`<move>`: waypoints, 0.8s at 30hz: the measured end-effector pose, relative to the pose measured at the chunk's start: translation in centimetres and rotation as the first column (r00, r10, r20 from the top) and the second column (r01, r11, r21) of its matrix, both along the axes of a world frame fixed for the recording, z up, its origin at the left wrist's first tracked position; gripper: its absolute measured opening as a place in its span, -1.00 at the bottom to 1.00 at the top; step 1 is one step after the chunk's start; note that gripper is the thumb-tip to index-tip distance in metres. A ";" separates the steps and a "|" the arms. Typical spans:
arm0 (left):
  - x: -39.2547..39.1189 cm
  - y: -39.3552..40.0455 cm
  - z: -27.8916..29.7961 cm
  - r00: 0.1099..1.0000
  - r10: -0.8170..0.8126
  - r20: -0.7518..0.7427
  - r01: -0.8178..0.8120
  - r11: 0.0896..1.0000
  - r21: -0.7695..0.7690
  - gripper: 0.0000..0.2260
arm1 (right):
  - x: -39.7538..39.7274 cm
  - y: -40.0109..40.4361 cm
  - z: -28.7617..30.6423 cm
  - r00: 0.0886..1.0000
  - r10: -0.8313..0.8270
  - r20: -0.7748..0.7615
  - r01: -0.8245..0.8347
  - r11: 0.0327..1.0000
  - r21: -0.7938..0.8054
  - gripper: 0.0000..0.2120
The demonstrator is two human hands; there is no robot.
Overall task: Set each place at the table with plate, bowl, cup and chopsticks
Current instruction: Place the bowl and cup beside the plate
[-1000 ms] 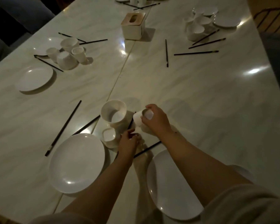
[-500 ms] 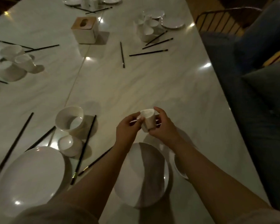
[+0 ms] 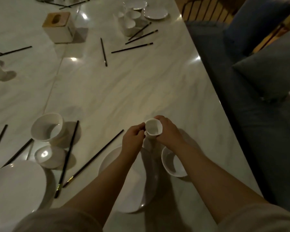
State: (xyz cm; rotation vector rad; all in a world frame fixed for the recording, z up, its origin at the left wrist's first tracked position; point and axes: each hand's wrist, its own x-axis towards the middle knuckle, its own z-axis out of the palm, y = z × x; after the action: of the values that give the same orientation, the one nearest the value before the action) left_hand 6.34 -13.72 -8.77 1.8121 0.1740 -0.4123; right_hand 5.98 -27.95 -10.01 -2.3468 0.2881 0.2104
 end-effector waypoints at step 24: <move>-11.7 -2.2 -0.1 1.000 -0.020 0.008 0.019 0.994 0.106 -0.78 | -10.3 -2.6 0.6 0.985 -0.164 -0.044 0.161 0.985 -0.061 -0.73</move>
State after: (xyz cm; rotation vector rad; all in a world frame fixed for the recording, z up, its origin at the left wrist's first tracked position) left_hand -5.39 -15.89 -8.86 1.9211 0.1747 -0.4157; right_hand -4.31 -30.50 -9.41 -2.3625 0.5139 0.1830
